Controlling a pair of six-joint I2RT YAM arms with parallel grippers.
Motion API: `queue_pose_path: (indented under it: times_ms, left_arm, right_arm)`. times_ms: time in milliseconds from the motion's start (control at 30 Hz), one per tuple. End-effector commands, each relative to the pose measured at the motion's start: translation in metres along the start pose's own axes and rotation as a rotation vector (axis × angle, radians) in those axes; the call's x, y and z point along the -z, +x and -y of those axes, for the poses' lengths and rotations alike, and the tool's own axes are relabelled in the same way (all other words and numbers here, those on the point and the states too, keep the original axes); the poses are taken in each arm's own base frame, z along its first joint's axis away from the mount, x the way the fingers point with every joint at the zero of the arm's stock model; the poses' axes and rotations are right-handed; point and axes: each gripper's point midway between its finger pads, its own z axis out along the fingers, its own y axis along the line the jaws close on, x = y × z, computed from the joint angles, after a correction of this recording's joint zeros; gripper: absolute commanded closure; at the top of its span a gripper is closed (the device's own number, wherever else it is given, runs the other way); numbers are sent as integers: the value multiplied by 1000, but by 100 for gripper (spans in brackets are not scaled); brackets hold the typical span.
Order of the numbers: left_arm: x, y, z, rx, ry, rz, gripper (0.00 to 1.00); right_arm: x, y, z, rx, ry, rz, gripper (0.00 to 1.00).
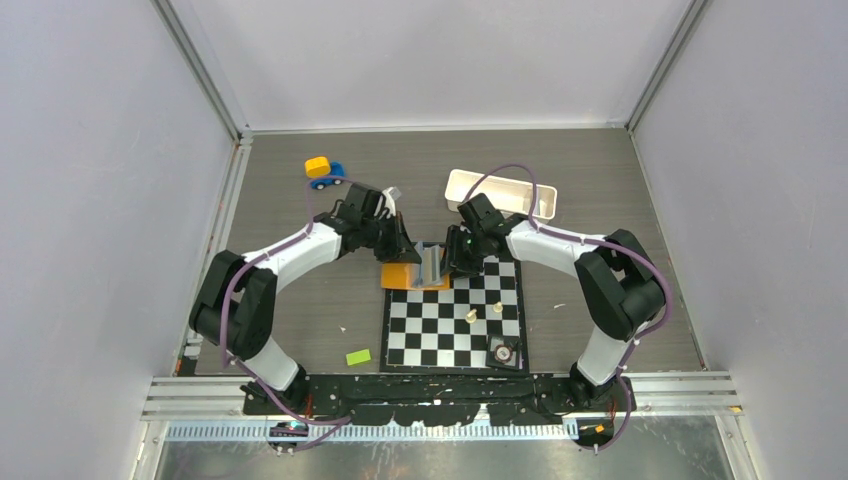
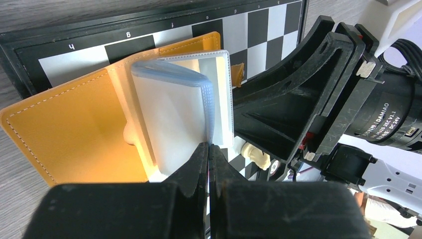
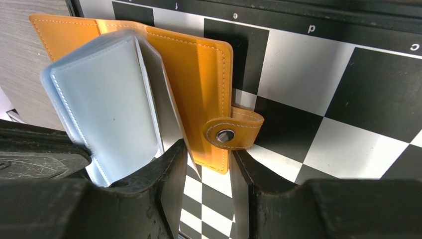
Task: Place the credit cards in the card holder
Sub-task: Turn over the card slot in the card holder.
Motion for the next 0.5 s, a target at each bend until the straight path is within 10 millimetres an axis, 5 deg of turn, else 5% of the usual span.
queue_pose_path:
  times_ms: [0, 467]
  left_arm:
    - [-1, -7, 5, -26, 15, 26, 100]
    - [28, -3, -40, -73, -263, 76, 100]
  right_arm:
    - [-7, 4, 12, -9, 45, 0, 58]
    - [43, -28, 24, 54, 178, 157, 52]
